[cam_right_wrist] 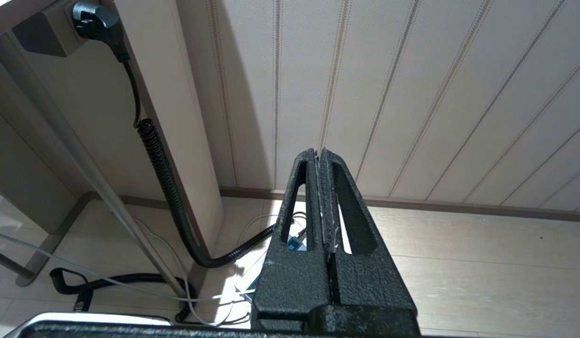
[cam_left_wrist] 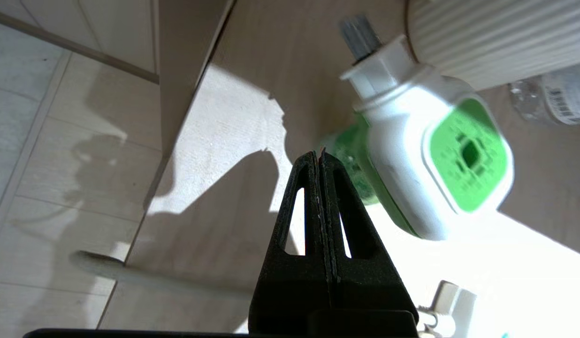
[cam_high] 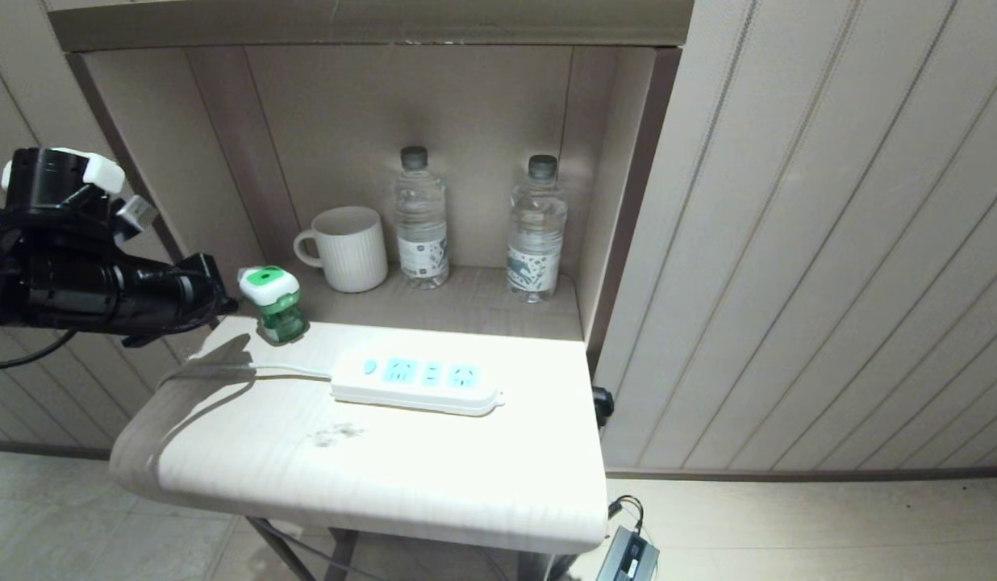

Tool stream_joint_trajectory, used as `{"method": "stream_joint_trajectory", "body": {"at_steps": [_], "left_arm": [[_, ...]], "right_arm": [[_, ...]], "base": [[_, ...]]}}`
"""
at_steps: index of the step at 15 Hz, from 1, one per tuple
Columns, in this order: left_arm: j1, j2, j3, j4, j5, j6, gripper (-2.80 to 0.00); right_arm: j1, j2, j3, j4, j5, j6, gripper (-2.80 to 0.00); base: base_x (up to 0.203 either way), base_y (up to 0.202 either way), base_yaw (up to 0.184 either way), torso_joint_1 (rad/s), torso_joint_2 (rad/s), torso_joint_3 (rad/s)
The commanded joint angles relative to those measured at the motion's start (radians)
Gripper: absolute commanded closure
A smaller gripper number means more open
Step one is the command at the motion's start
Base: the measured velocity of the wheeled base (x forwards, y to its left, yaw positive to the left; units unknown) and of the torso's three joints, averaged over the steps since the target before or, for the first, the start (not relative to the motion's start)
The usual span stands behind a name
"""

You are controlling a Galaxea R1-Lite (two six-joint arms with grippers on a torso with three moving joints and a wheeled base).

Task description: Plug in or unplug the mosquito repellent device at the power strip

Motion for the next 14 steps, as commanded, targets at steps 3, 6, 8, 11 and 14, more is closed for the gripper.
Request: {"method": "stream_joint_trajectory", "body": {"at_steps": [3, 6, 8, 11, 14], "left_arm": [[-0.038, -0.035, -0.007, 0.001, 0.009, -0.029, 0.00], [-0.044, -0.032, -0.021, -0.008, 0.012, -0.029, 0.00], [-0.044, -0.022, -0.038, -0.008, 0.013, -0.029, 0.00], [-0.043, -0.017, -0.039, -0.008, 0.016, -0.026, 0.00], [-0.043, -0.010, -0.028, -0.010, 0.016, -0.026, 0.00]], "right_arm": [[0.000, 0.001, 0.000, 0.000, 0.000, 0.000, 0.00], [0.000, 0.001, 0.000, 0.000, 0.000, 0.000, 0.00], [0.000, 0.001, 0.000, 0.000, 0.000, 0.000, 0.00], [0.000, 0.001, 0.000, 0.000, 0.000, 0.000, 0.00], [0.000, 0.001, 0.000, 0.000, 0.000, 0.000, 0.00]], "base": [[0.000, 0.000, 0.000, 0.000, 0.00, 0.000], [0.000, 0.000, 0.000, 0.000, 0.00, 0.000], [0.000, 0.000, 0.000, 0.000, 0.00, 0.000], [0.000, 0.000, 0.000, 0.000, 0.00, 0.000], [0.000, 0.000, 0.000, 0.000, 0.00, 0.000]]}}
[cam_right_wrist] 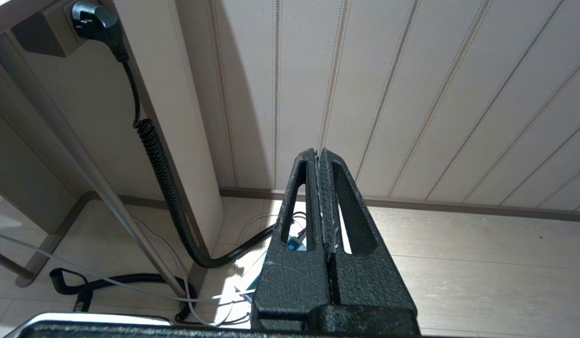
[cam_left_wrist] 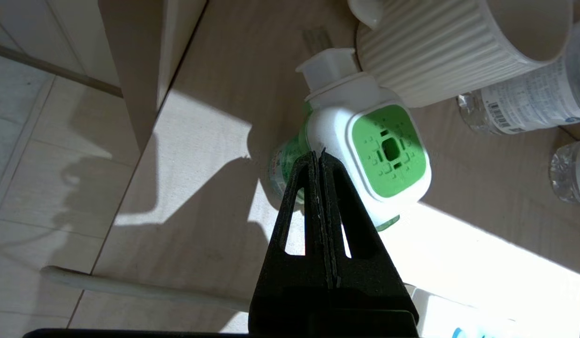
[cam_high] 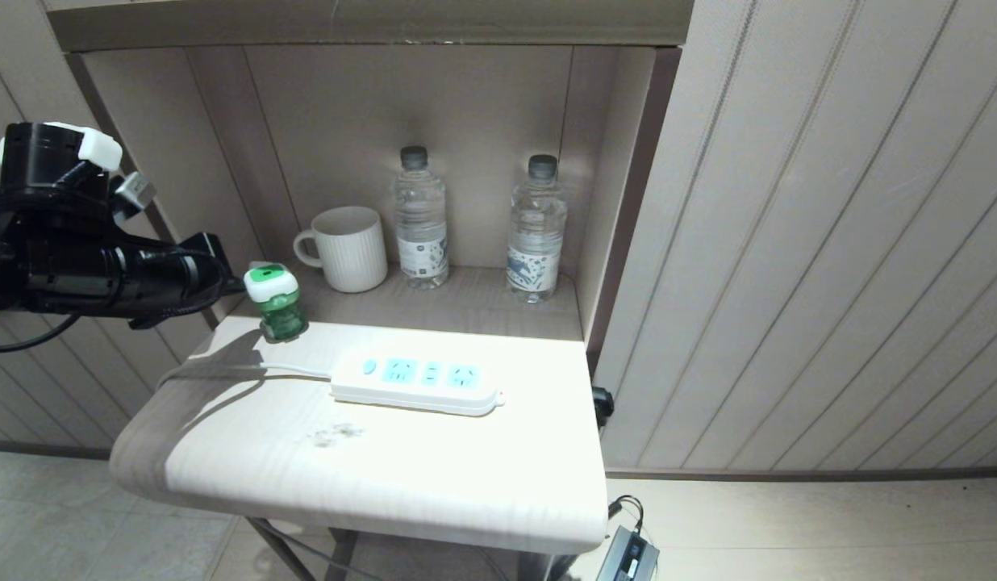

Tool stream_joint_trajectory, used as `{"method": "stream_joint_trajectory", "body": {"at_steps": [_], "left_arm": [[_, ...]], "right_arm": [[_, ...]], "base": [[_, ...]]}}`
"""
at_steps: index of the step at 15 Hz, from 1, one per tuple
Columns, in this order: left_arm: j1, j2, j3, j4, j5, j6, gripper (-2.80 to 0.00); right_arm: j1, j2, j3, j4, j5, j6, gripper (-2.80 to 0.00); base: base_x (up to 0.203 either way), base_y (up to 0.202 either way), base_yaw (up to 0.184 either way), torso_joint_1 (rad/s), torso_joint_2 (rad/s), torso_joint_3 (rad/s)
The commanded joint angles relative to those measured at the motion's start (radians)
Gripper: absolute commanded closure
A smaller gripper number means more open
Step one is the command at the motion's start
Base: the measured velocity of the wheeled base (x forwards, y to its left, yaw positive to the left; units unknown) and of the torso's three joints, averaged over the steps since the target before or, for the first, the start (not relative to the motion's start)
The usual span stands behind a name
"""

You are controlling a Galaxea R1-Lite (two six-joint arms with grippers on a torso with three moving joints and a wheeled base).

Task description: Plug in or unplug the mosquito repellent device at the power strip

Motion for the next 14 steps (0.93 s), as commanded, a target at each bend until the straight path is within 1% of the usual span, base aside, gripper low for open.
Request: {"method": "stream_joint_trajectory", "body": {"at_steps": [1, 6, 8, 10, 12, 14], "left_arm": [[0.002, 0.003, 0.011, 0.001, -0.001, -0.004, 0.00], [0.008, -0.059, 0.013, 0.005, -0.006, -0.008, 0.00], [-0.009, -0.101, 0.012, 0.005, -0.008, -0.009, 0.00], [-0.024, -0.101, 0.008, 0.004, -0.010, -0.009, 0.00], [-0.080, -0.090, -0.003, 0.001, -0.014, -0.011, 0.00], [-0.122, -0.074, -0.028, 0.001, -0.016, -0.019, 0.00]], "right_arm": [[0.000, 0.001, 0.000, 0.001, 0.000, 0.000, 0.00], [0.000, 0.001, 0.000, 0.001, 0.000, 0.000, 0.00], [0.000, 0.001, 0.000, 0.001, 0.000, 0.000, 0.00], [0.000, 0.001, 0.000, 0.001, 0.000, 0.000, 0.00], [-0.001, 0.001, 0.000, 0.001, 0.000, 0.000, 0.00], [0.000, 0.001, 0.000, 0.001, 0.000, 0.000, 0.00]], "base": [[0.000, 0.000, 0.000, 0.000, 0.00, 0.000], [0.000, 0.000, 0.000, 0.000, 0.00, 0.000], [0.000, 0.000, 0.000, 0.000, 0.00, 0.000], [0.000, 0.000, 0.000, 0.000, 0.00, 0.000], [0.000, 0.000, 0.000, 0.000, 0.00, 0.000], [0.000, 0.000, 0.000, 0.000, 0.00, 0.000]]}}
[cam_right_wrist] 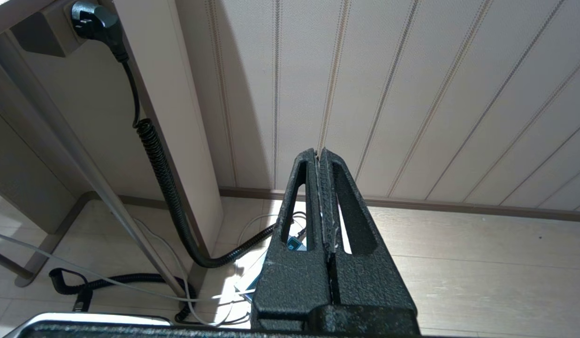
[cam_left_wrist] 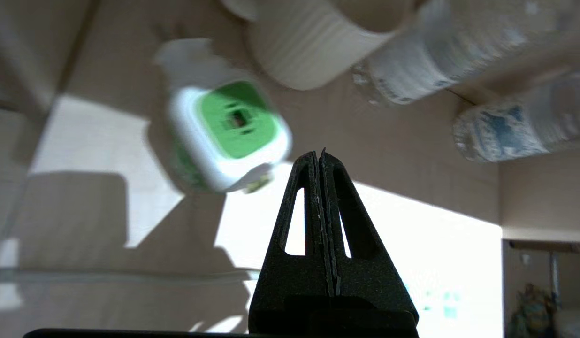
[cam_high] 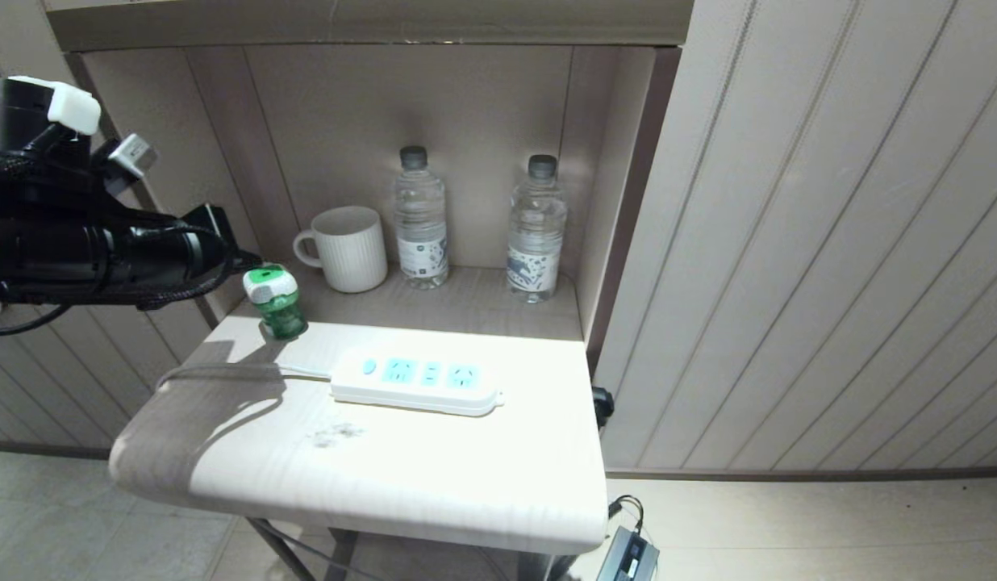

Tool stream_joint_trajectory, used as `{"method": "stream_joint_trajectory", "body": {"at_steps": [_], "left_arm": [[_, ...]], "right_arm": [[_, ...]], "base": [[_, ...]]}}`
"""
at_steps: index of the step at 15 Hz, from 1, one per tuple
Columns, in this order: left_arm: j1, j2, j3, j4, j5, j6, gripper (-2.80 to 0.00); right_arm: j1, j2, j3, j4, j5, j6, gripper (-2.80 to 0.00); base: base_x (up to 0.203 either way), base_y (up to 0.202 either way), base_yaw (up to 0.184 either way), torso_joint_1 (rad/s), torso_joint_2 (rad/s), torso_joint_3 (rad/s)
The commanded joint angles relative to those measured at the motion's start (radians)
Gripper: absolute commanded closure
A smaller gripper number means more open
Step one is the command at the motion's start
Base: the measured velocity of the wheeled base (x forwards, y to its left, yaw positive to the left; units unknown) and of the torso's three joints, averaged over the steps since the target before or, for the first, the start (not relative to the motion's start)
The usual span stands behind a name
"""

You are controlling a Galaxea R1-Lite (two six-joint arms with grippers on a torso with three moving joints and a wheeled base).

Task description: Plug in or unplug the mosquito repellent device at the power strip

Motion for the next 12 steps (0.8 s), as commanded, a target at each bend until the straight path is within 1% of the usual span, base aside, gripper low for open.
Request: {"method": "stream_joint_trajectory", "body": {"at_steps": [1, 4, 9, 11, 12], "left_arm": [[-0.041, 0.032, -0.043, 0.002, -0.001, -0.011, 0.00], [-0.086, 0.079, -0.084, 0.001, -0.001, -0.016, 0.00], [-0.089, 0.153, -0.121, 0.006, -0.011, -0.016, 0.00], [-0.089, 0.156, -0.133, 0.009, -0.001, -0.014, 0.00], [-0.088, 0.154, -0.140, 0.029, 0.006, -0.008, 0.00]], "right_arm": [[0.000, 0.001, 0.000, 0.000, 0.000, 0.000, 0.00], [0.000, 0.001, 0.000, 0.000, 0.000, 0.000, 0.00], [0.000, 0.001, 0.000, 0.000, 0.000, 0.000, 0.00], [0.000, 0.001, 0.000, 0.000, 0.000, 0.000, 0.00], [0.000, 0.001, 0.000, 0.000, 0.000, 0.000, 0.00]], "base": [[0.000, 0.000, 0.000, 0.000, 0.00, 0.000], [0.000, 0.000, 0.000, 0.000, 0.00, 0.000], [0.000, 0.000, 0.000, 0.000, 0.00, 0.000], [0.000, 0.000, 0.000, 0.000, 0.00, 0.000], [0.000, 0.000, 0.000, 0.000, 0.00, 0.000]]}}
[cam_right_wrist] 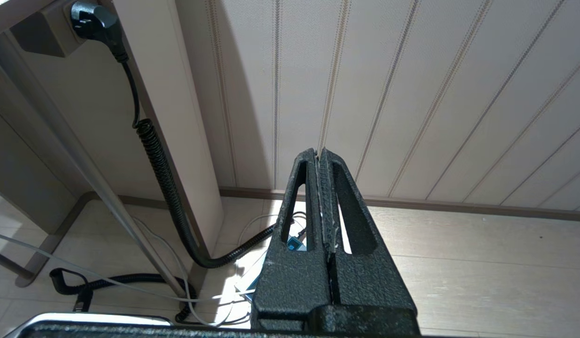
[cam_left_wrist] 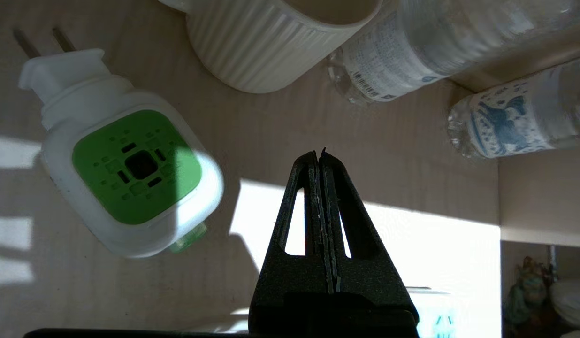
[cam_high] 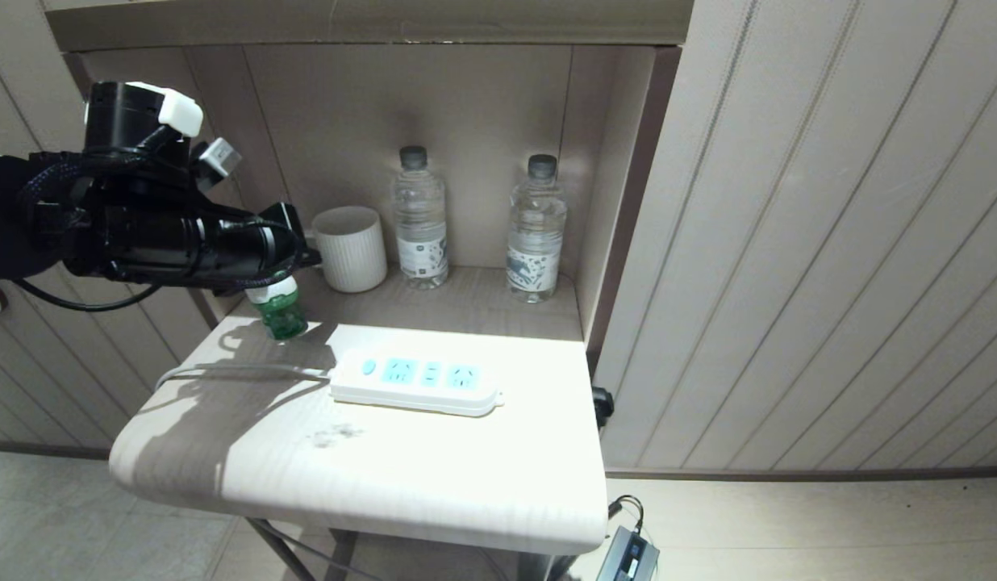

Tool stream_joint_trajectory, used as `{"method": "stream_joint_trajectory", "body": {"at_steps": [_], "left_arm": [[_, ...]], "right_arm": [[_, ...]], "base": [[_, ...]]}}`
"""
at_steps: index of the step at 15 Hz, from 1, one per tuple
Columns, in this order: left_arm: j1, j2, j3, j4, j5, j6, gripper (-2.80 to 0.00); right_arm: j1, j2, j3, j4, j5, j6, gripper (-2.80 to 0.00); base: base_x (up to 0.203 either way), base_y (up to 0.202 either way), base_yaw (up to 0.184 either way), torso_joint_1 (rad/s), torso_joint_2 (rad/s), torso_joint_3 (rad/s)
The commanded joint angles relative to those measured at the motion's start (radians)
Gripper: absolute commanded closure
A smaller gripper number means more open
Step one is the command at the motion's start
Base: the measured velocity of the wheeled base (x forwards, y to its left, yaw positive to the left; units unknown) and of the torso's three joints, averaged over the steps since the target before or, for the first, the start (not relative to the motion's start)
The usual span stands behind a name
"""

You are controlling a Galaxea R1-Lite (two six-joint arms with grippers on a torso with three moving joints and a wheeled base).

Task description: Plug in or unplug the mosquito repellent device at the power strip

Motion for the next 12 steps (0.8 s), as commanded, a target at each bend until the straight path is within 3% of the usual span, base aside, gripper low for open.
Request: {"method": "stream_joint_trajectory", "body": {"at_steps": [1, 5, 7, 12], "left_arm": [[0.004, 0.010, -0.026, 0.048, 0.007, 0.005, 0.00], [0.017, 0.015, -0.063, 0.144, 0.039, 0.046, 0.00], [0.018, 0.015, -0.064, 0.153, 0.071, 0.065, 0.00], [0.018, 0.018, -0.057, 0.176, 0.075, 0.086, 0.00]], "right_arm": [[0.000, 0.001, 0.000, 0.000, 0.000, 0.000, 0.00], [0.000, 0.001, 0.000, 0.000, 0.000, 0.000, 0.00], [0.000, 0.001, 0.000, 0.000, 0.000, 0.000, 0.00], [0.000, 0.001, 0.000, 0.000, 0.000, 0.000, 0.00]], "base": [[0.000, 0.000, 0.000, 0.000, 0.00, 0.000], [0.000, 0.000, 0.000, 0.000, 0.00, 0.000], [0.000, 0.000, 0.000, 0.000, 0.00, 0.000], [0.000, 0.000, 0.000, 0.000, 0.00, 0.000]]}}
